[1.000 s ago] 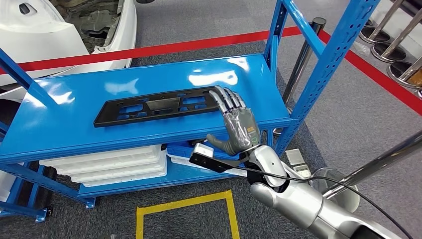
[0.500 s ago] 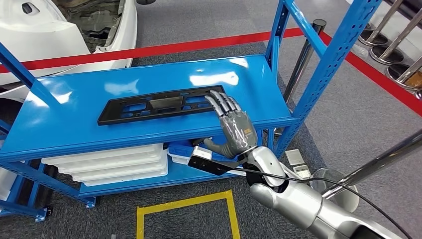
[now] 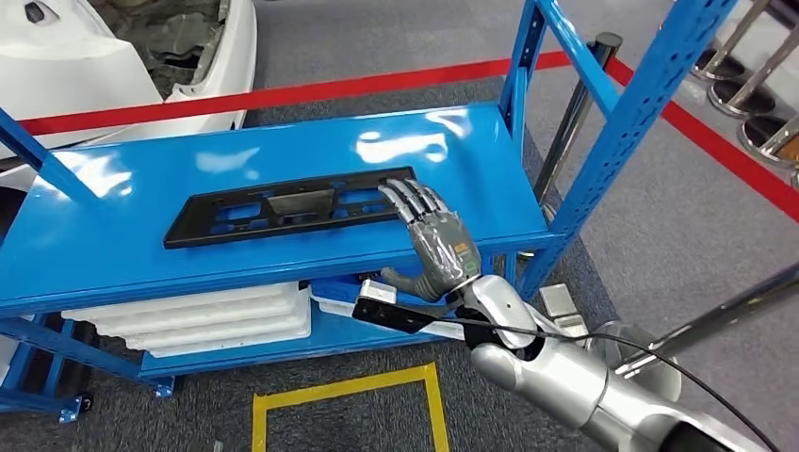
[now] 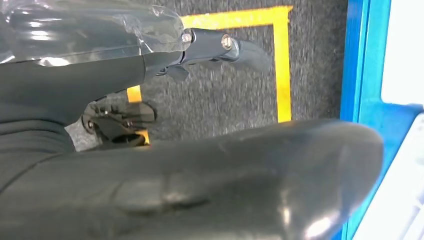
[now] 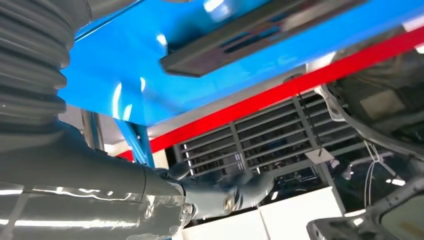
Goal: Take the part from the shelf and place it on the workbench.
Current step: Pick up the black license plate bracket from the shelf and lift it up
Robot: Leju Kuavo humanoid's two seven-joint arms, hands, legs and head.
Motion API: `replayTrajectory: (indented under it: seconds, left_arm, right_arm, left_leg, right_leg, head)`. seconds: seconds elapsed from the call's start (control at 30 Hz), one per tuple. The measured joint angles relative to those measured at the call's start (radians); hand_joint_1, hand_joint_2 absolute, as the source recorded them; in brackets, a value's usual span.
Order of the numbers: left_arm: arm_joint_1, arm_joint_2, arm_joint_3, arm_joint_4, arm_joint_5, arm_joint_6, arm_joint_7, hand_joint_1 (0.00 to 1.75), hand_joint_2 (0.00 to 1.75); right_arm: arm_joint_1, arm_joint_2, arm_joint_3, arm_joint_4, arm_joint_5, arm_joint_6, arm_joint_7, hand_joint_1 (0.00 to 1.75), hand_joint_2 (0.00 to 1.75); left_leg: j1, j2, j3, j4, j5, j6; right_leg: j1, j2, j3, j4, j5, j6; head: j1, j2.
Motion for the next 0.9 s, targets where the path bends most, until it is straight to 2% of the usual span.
replayTrajectory:
  seconds: [0.07, 0.1, 0.17, 0.2, 0.23, 0.27, 0.3, 0.33, 0.37, 0.4, 0.43, 0.5, 0.57, 0.77, 0.9]
  left_arm:
    - [-0.003, 0.0, 0.0, 0.0, -0.001, 0.0, 0.0, 0.0, 0.0]
    - [-0.006, 0.0, 0.0, 0.0, -0.002, 0.0, 0.0, 0.0, 0.0]
    - [-0.008, 0.0, 0.0, 0.0, -0.002, -0.001, 0.0, 0.0, 0.0]
    - [-0.007, 0.0, 0.0, 0.0, -0.002, -0.001, 0.0, 0.0, 0.0]
    - [-0.006, 0.0, 0.0, 0.0, -0.002, -0.001, 0.0, 0.0, 0.0]
    - [-0.005, 0.0, 0.0, 0.0, -0.002, -0.001, 0.0, 0.0, 0.0]
    - [-0.004, 0.0, 0.0, 0.0, -0.003, -0.002, 0.0, 0.0, 0.0]
    - [-0.004, 0.0, -0.001, 0.0, -0.003, -0.002, 0.0, 0.0, 0.0]
    - [-0.004, 0.0, -0.001, 0.0, -0.003, -0.002, 0.0, 0.0, 0.0]
    - [-0.003, 0.001, -0.001, 0.0, -0.003, -0.001, 0.0, 0.0, 0.0]
    - [-0.003, 0.001, -0.001, 0.0, -0.003, -0.001, 0.0, 0.0, 0.0]
    - [-0.002, 0.0, -0.001, 0.0, -0.004, 0.004, 0.0, 0.0, 0.0]
    - [-0.003, 0.0, -0.001, 0.0, -0.004, 0.015, 0.0, 0.0, 0.0]
    - [-0.005, -0.001, 0.0, 0.0, -0.009, 0.033, 0.0, 0.0, 0.0]
    - [-0.007, -0.002, 0.0, 0.0, -0.012, 0.037, 0.0, 0.0, 0.0]
  right_arm:
    - [-0.003, -0.001, 0.0, 0.0, -0.012, -0.002, -0.004, 0.0, 1.75]
    - [-0.004, -0.002, 0.001, 0.0, -0.023, -0.003, -0.008, 0.0, 1.75]
    - [-0.005, -0.002, 0.001, 0.0, -0.044, -0.003, -0.014, 0.0, 1.75]
    - [-0.005, -0.002, 0.001, 0.0, -0.05, -0.003, -0.016, 0.0, 1.75]
    - [-0.005, -0.002, 0.001, 0.0, -0.057, -0.003, -0.019, 0.0, 1.75]
    - [-0.005, -0.003, 0.001, 0.001, -0.067, -0.003, -0.023, 0.0, 1.75]
    - [-0.005, -0.003, 0.001, 0.001, -0.081, -0.003, -0.029, 0.0, 1.75]
    - [-0.005, -0.003, 0.001, 0.001, -0.096, -0.004, -0.036, 0.0, 1.75]
    - [-0.005, -0.003, 0.001, 0.001, -0.11, -0.005, -0.042, 0.0, 1.75]
    - [-0.005, -0.003, 0.001, 0.003, -0.122, -0.007, -0.048, 0.0, 1.75]
    - [-0.004, -0.004, 0.001, 0.004, -0.133, -0.009, -0.053, 0.0, 1.75]
    - [-0.004, -0.005, 0.001, 0.007, -0.151, -0.013, -0.061, 0.0, 1.75]
    - [-0.004, -0.006, 0.0, 0.009, -0.16, -0.014, -0.065, 0.0, 1.75]
    - [-0.006, -0.008, 0.0, 0.01, -0.18, -0.009, -0.068, 0.0, 1.75]
    - [-0.009, -0.008, 0.0, 0.013, -0.246, 0.024, -0.082, 0.0, 1.75]
  left_leg:
    - [0.002, 0.001, -0.006, 0.032, -0.015, -0.006]
    - [0.001, 0.002, -0.029, 0.078, -0.034, -0.008]
    - [-0.002, 0.002, -0.117, 0.223, -0.079, -0.008]
    - [-0.005, 0.002, -0.167, 0.289, -0.09, -0.005]
    - [-0.008, 0.002, -0.205, 0.328, -0.082, -0.001]
    - [-0.012, 0.002, -0.227, 0.328, -0.05, 0.007]
    - [-0.018, 0.002, -0.23, 0.288, 0.001, 0.018]
    - [-0.026, 0.001, -0.222, 0.227, 0.056, 0.032]
    - [-0.031, 0.0, -0.212, 0.175, 0.099, 0.047]
    - [-0.038, -0.001, -0.205, 0.136, 0.13, 0.059]
    - [-0.042, -0.001, -0.202, 0.111, 0.144, 0.064]
    - [-0.045, -0.002, -0.191, 0.079, 0.137, 0.047]
    - [-0.043, -0.003, -0.176, 0.059, 0.119, 0.031]
    - [-0.041, -0.004, -0.171, 0.058, 0.113, 0.039]
    - [-0.041, -0.004, -0.167, 0.058, 0.112, 0.041]
  right_leg:
    - [0.0, 0.0, 0.012, -0.002, -0.011, -0.017]
    - [0.0, -0.001, 0.02, -0.005, -0.016, -0.022]
    - [0.004, -0.002, 0.034, -0.007, -0.026, -0.031]
    - [0.007, -0.001, 0.041, -0.008, -0.032, -0.034]
    - [0.01, 0.0, 0.049, -0.008, -0.039, -0.037]
    - [0.014, 0.001, 0.059, -0.008, -0.046, -0.039]
    - [0.018, 0.003, 0.071, -0.008, -0.053, -0.04]
    - [0.021, 0.004, 0.083, -0.009, -0.06, -0.04]
    - [0.022, 0.005, 0.092, -0.013, -0.065, -0.04]
    - [0.023, 0.005, 0.096, -0.015, -0.066, -0.037]
    - [0.021, 0.006, 0.096, -0.018, -0.067, -0.034]
    - [0.02, 0.008, 0.09, -0.02, -0.065, -0.03]
    - [0.02, 0.007, 0.089, -0.022, -0.066, -0.03]
    - [0.022, 0.006, 0.099, -0.033, -0.067, -0.028]
    - [0.022, 0.006, 0.104, -0.037, -0.067, -0.026]
  head:
    - [-0.007, 0.0]
    - [-0.011, 0.0]
    - [-0.016, 0.0]
    - [-0.017, 0.0]
    - [-0.017, 0.0]
    - [-0.018, 0.0]
    - [-0.018, 0.0]
    - [-0.019, 0.0]
    - [-0.018, 0.0]
    - [-0.017, 0.0]
    - [-0.017, 0.0]
    - [-0.019, 0.0]
    - [-0.02, 0.0]
    - [-0.019, 0.0]
    - [-0.019, 0.0]
